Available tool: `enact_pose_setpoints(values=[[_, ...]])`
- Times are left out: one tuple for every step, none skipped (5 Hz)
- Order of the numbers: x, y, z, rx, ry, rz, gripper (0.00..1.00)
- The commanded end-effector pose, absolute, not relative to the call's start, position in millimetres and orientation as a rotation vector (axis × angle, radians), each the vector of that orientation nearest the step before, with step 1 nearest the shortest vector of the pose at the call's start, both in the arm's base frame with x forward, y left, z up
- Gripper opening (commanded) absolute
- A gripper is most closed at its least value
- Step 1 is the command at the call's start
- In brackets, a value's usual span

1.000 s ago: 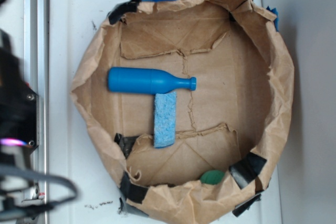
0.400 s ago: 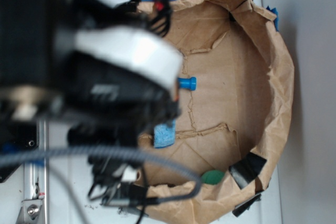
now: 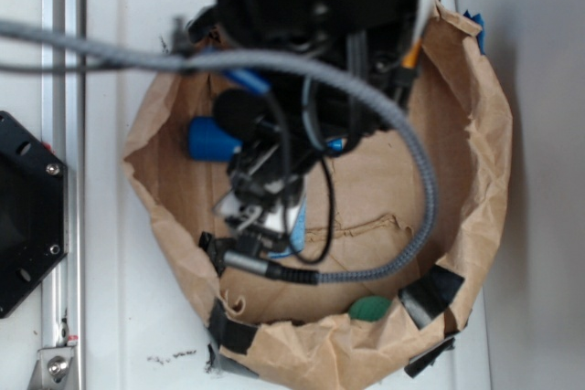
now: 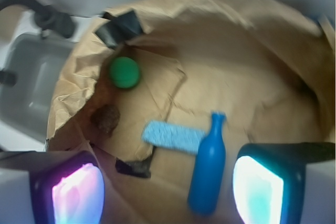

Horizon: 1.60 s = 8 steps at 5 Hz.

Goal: Grab the green ball.

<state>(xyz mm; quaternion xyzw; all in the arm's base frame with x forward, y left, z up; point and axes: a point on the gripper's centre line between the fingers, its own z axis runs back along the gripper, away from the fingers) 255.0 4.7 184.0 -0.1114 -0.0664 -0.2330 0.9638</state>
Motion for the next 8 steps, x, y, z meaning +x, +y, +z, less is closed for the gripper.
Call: enact_pose_setpoints(values=[[275.3,-14.2,162.8,-0.171,-0.269,-0.739,1.0],[276.5,-9.1,134.8,-0.16,-0.282,-0.778,1.0],[280.2,-1.5,109.8,-0.161,-0.293,-0.812,1.0],[283.3,-5.0,94.2,-0.176,-0.305,-0.862,1.0],[284.2,-24.0,87.8,-0.205,-0.346,-0.939,1.0],[280.8,-44.6,81.1,-0.213,-0.368,-1.017,1.0],[278.0,-58.5,82.6,-0.232,-0.398,-1.045,1.0],[276.0,-60.6,84.6,-0.195,-0.365,-0.988,1.0]])
